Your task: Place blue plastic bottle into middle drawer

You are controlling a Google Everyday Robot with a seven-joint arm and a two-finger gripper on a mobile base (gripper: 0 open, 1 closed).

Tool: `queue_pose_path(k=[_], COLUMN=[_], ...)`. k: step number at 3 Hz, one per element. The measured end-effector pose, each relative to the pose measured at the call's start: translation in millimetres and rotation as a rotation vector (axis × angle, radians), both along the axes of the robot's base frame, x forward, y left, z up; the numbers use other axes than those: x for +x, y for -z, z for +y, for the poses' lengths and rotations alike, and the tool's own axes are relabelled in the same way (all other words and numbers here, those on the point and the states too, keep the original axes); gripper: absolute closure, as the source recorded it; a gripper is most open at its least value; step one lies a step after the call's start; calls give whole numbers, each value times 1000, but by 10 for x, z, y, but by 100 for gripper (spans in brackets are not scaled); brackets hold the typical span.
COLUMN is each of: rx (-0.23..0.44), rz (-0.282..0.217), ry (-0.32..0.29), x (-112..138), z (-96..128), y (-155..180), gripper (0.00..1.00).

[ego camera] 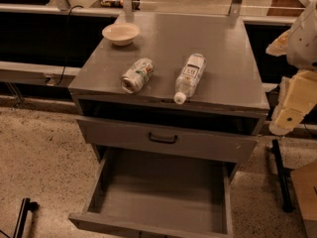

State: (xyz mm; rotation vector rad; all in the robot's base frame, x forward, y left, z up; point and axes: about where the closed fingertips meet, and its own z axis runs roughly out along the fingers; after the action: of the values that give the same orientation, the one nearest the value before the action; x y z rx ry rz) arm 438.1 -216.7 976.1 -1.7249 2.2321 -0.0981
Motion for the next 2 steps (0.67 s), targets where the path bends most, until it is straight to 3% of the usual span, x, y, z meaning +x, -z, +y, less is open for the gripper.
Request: queue_pose_path(k=[1, 2], rx=[0, -43], rz=[0, -22], ry=[0, -99], x=[0, 138], z=[0, 33], y=[0, -1], gripper=[0, 0])
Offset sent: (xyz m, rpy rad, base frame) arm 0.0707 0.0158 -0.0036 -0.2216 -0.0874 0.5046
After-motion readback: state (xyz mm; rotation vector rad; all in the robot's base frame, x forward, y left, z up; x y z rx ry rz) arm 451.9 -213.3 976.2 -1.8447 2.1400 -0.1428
